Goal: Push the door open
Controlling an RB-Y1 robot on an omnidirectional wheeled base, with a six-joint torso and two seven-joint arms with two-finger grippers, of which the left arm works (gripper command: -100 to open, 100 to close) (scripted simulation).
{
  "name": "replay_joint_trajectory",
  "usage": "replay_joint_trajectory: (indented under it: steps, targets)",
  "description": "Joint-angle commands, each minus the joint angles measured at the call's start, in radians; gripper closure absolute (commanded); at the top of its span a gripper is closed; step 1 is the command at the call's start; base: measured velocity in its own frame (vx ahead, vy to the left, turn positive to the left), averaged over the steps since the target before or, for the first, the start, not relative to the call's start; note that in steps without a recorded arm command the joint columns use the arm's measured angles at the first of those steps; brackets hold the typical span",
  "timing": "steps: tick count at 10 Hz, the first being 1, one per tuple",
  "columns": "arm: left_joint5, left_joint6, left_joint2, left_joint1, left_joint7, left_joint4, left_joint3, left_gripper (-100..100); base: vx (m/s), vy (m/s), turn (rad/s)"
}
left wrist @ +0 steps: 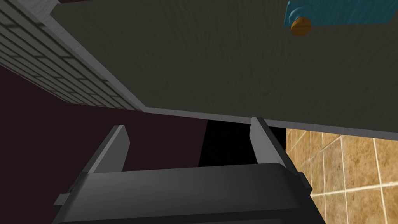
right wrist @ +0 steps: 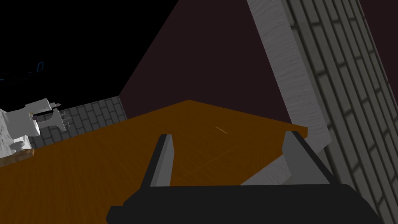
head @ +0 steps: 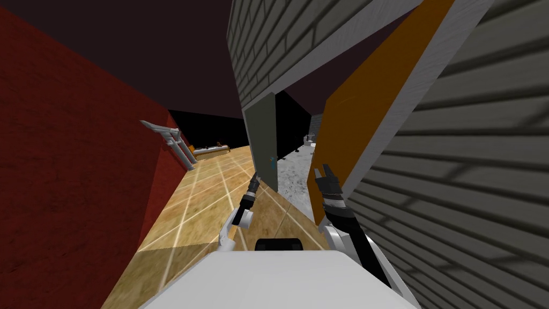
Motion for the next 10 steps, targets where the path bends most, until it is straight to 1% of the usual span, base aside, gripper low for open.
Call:
replay_joint_trajectory:
  steps: [1,7,10]
  targets:
    - [-0.002,0.003,0.003,-0.019,0.006,0.029,-0.011,-100,0.108,0.079,-0.039]
    - [-0.009,-0.002,0.000,-0.101,0.024,0.161,-0.050,-100,0.094,0.081,-0.035]
    - [-0.013,-0.004,-0.003,-0.142,0.033,0.228,-0.070,-100,0.080,0.099,-0.034]
